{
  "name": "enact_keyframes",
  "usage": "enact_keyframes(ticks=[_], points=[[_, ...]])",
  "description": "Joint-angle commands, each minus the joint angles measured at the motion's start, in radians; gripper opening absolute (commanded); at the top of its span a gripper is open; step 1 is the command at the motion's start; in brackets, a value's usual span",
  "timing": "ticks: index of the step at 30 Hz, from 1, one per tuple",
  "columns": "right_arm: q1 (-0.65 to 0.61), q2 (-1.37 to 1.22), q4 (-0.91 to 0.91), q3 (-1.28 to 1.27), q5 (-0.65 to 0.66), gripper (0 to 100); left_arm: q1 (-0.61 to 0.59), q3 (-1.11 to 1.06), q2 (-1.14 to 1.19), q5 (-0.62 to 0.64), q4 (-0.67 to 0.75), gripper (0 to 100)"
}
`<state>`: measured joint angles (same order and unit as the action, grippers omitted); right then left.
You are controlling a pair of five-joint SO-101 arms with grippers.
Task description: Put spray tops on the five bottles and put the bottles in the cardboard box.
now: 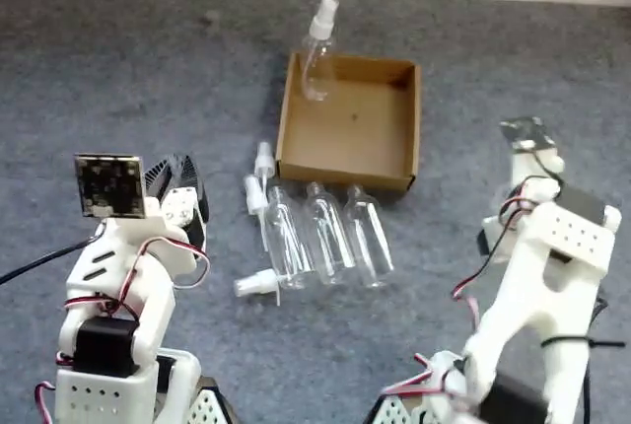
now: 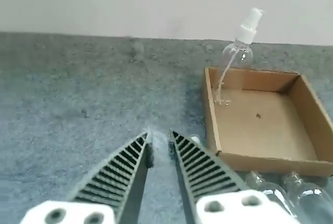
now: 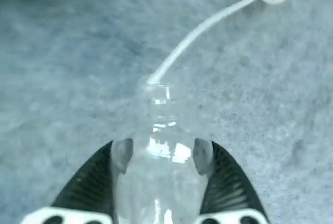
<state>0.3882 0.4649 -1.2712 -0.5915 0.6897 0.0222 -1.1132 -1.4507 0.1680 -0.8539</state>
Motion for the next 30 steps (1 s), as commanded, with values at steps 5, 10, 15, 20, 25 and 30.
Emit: enact_keyframes(ticks=[5, 10, 15, 20, 25, 30], points=[[-0.062, 0.243, -0.239, 0.076, 0.029, 0.4, 0.199, 0.248, 0.369, -0.109, -0.123, 1], [0.084, 0.246, -0.28, 0.176, 0.031, 0.4, 0.372, 0.519, 0.644, -0.206, -0.272, 1], [0.275, 0.071, -0.173, 0.236, 0.064, 0.4, 0.559, 0.762, 0.941, -0.321, -0.397, 2], [0.417, -0.194, -0.077, 0.377, 0.06, 0.4, 0.662, 1.01, 1.279, -0.385, -0.44, 14], [0.513, -0.395, -0.07, 0.55, 0.063, 0.4, 0.728, 1.294, 1.561, -0.41, -0.437, 13], [0.565, -0.492, 0.042, 0.634, 0.058, 0.4, 0.734, 1.6, 1.796, -0.41, -0.437, 13]])
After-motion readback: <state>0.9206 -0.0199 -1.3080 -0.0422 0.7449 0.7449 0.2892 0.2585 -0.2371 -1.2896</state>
